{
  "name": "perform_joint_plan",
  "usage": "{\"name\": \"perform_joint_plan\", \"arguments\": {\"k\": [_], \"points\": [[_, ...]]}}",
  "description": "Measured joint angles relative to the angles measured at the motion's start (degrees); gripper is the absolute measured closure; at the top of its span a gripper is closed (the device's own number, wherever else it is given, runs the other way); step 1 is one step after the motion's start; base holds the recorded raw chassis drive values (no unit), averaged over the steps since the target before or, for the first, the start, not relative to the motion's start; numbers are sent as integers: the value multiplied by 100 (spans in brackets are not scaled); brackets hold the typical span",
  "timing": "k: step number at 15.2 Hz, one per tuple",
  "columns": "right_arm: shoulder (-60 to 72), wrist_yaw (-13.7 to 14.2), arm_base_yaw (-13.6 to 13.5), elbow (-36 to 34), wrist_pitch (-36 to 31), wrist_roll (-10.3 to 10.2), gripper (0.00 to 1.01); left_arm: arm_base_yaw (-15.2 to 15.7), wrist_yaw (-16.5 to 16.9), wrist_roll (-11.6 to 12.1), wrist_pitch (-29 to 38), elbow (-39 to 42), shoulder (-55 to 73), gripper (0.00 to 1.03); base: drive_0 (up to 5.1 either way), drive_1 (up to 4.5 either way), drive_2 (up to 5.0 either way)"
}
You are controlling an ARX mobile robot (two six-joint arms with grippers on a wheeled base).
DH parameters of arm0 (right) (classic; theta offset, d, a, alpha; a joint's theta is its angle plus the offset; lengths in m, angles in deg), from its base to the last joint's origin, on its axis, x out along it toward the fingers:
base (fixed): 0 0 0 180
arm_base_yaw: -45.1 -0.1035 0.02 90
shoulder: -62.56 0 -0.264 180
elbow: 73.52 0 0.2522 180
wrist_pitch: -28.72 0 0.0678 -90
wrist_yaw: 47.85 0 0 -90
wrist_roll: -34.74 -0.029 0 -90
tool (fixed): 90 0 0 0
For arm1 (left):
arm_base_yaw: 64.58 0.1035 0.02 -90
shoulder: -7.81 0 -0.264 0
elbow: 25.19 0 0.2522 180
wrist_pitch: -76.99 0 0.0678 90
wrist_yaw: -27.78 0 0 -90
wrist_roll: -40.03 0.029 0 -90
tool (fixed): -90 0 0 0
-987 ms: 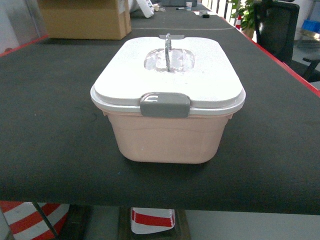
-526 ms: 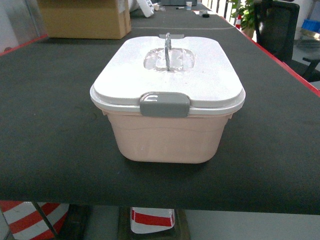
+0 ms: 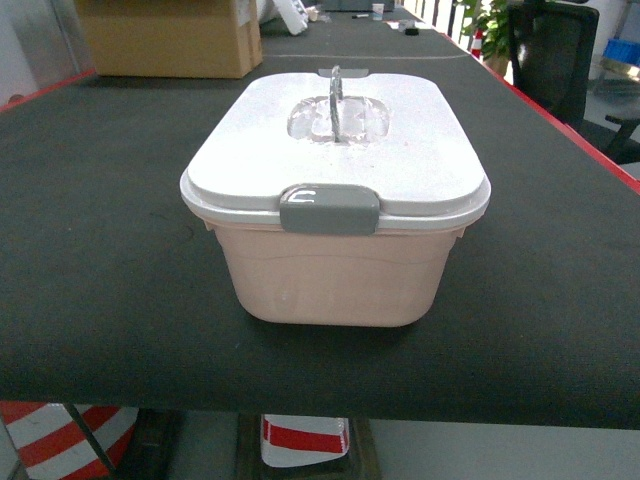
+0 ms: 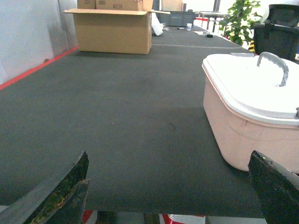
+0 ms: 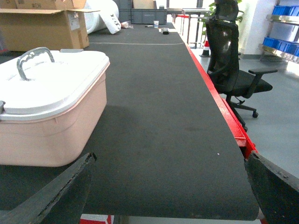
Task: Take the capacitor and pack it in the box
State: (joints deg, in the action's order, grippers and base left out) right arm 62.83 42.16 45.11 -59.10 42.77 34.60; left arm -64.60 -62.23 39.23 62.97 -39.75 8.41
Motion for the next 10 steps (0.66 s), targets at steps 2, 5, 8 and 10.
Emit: {"name": "perform_joint_plan", "arguments": {"k": [2, 5, 8, 10], "points": [[0, 0, 0, 0, 0, 0, 3, 0, 0, 0, 0, 0, 0, 5, 0, 0, 0], [0, 0, 0, 0, 0, 0, 3, 0, 0, 0, 0, 0, 0, 5, 0, 0, 0], [0, 0, 0, 0, 0, 0, 3, 0, 0, 2, 0, 0, 0, 5, 0, 0, 0], [0, 0, 0, 0, 0, 0, 3, 0, 0, 0, 0, 0, 0, 5, 0, 0, 0]]}}
